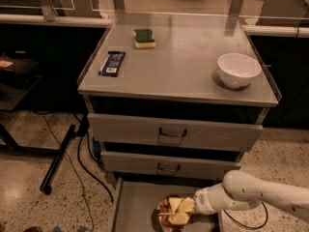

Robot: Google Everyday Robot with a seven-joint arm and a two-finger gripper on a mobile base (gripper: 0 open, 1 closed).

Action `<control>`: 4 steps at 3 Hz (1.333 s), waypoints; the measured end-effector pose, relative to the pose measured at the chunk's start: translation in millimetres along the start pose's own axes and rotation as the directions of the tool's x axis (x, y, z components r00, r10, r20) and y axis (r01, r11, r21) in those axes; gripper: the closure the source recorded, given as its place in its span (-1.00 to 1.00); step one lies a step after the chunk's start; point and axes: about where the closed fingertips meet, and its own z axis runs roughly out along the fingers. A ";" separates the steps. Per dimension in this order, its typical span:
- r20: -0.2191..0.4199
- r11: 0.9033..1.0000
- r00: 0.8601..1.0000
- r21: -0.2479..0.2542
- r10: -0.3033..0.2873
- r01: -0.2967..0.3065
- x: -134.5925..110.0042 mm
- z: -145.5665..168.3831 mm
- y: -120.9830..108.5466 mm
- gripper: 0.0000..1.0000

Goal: Place brown chip bag into bottom drawer

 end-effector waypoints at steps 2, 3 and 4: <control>0.097 0.989 0.992 -0.135 0.076 -0.062 -57.8 41.1 -46.1 1.00; 0.096 0.989 0.992 -0.135 0.076 -0.062 -57.8 41.2 -46.1 1.00; 0.123 0.984 0.988 -0.162 0.096 -0.075 -63.5 59.0 -52.4 1.00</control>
Offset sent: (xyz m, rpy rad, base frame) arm 0.0958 -0.0027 -0.0826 0.2054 -0.0162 -0.1352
